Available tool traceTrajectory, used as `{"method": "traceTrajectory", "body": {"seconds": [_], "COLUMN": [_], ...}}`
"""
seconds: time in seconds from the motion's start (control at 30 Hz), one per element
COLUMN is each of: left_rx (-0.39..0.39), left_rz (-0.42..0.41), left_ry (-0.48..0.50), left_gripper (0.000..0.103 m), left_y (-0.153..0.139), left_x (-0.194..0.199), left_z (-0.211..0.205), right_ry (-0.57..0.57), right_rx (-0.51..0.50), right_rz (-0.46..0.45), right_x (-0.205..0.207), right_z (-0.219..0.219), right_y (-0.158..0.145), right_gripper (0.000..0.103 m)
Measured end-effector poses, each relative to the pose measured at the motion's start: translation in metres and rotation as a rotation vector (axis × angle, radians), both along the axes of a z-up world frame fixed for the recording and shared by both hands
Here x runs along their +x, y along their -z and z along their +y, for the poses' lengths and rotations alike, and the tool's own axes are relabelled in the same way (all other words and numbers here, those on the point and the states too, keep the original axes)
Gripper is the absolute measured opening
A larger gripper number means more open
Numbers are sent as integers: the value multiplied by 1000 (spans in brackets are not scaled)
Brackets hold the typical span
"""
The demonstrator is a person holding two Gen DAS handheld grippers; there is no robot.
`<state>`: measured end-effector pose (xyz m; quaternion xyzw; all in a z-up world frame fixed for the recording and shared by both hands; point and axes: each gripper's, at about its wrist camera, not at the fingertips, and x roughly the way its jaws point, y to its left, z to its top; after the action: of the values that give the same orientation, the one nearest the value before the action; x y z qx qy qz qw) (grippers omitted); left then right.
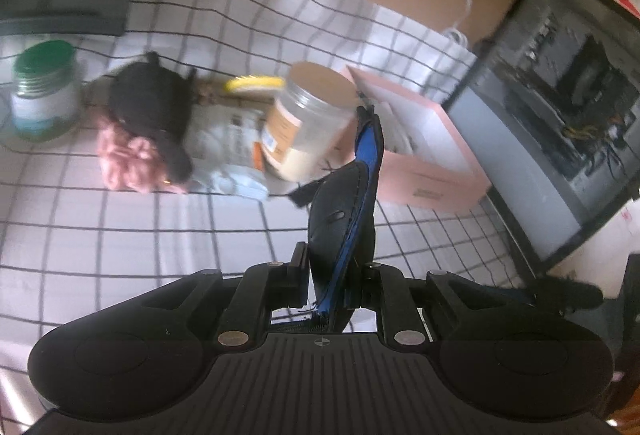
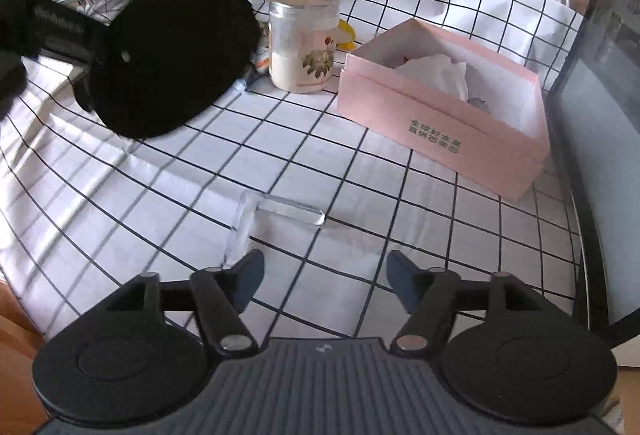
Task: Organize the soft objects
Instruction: 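Lower the black hat into the pink box and open the left tool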
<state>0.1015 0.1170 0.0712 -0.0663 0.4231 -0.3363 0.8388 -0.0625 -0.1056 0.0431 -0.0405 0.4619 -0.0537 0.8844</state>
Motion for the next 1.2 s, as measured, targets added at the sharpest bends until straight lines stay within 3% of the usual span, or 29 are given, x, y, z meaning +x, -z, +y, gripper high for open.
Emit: {"method": "traceTrajectory", "body": {"seconds": [0.13, 0.33, 0.43, 0.53, 0.6, 0.63, 0.7, 0.87, 1.07, 1.2], "left_rx": [1, 13, 11, 11, 13, 14, 14, 4, -5, -54], "left_rz": [11, 35, 33, 29, 30, 32, 36, 69, 95, 94], "left_ry": [-23, -17, -4, 0, -2, -2, 1, 39, 182, 266], "left_gripper": [17, 17, 17, 17, 17, 17, 17, 17, 17, 17], "left_y": [2, 8, 7, 5, 5, 5, 5, 8, 2, -15], "left_x": [1, -2, -4, -6, -8, -8, -10, -15, -24, -24], "left_z": [8, 7, 5, 4, 5, 5, 6, 1, -29, -55], "right_ry": [19, -2, -47, -18, 2, 6, -5, -23, 21, 63], "right_rx": [25, 66, 49, 39, 64, 84, 99, 75, 20, -57], "right_rz": [20, -46, -55, -29, -40, -41, -38, -61, -139, -196], "right_x": [2, 17, 30, 42, 44, 45, 46, 35, 12, -7], "right_z": [2, 22, 29, 22, 17, 14, 13, 10, -15, -31], "right_y": [12, 6, 11, 25, 29, 28, 24, 7, -41, -70], "right_gripper": [69, 70, 79, 79, 71, 62, 62, 62, 62, 62]}}
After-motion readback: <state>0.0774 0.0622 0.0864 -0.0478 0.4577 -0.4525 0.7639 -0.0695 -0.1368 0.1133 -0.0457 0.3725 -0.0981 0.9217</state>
